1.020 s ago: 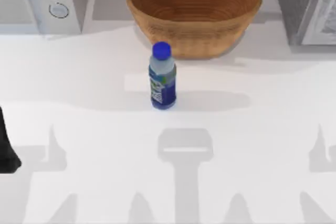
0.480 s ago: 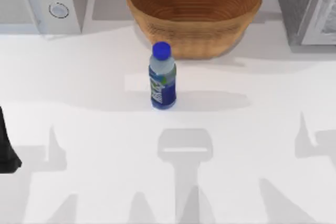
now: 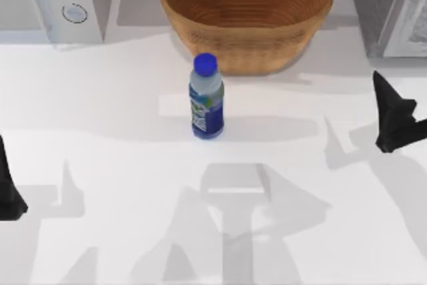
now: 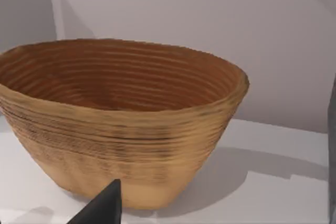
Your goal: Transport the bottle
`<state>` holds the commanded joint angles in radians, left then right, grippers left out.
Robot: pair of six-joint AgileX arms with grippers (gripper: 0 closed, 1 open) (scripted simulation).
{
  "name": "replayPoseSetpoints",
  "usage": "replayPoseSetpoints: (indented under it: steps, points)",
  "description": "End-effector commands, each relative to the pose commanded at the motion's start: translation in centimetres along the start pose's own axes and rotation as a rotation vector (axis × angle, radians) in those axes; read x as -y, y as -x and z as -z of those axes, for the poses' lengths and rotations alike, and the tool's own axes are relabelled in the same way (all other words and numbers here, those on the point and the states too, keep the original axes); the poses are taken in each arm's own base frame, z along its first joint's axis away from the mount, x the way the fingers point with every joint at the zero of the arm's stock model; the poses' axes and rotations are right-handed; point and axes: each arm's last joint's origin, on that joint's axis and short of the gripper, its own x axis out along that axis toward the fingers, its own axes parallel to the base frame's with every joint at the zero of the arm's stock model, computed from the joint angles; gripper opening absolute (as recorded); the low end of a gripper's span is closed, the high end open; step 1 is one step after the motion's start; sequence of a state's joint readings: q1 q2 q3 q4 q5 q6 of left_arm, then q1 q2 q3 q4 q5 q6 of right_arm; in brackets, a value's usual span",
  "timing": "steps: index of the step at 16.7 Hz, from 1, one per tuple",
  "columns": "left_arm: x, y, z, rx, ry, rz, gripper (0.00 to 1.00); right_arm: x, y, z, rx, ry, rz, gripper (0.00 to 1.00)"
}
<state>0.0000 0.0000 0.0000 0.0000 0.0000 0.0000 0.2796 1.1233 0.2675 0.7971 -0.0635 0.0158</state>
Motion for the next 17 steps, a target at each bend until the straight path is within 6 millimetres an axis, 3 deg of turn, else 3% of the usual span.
replayPoseSetpoints:
  steps: [4,8,13,17]
  points:
    - [0.0,0.0,0.0,0.000,0.000,0.000,1.00,-2.5,-5.0,3.5,-0.043,0.016,-0.134,1.00]
    - [0.0,0.0,0.0,0.000,0.000,0.000,1.00,-5.6,-8.4,8.1,-0.050,0.031,-0.258,1.00]
    - [0.0,0.0,0.0,0.000,0.000,0.000,1.00,-8.7,-10.3,12.7,0.003,0.034,-0.377,1.00]
    - [0.0,0.0,0.0,0.000,0.000,0.000,1.00,-9.9,-10.7,14.2,0.045,0.030,-0.422,1.00]
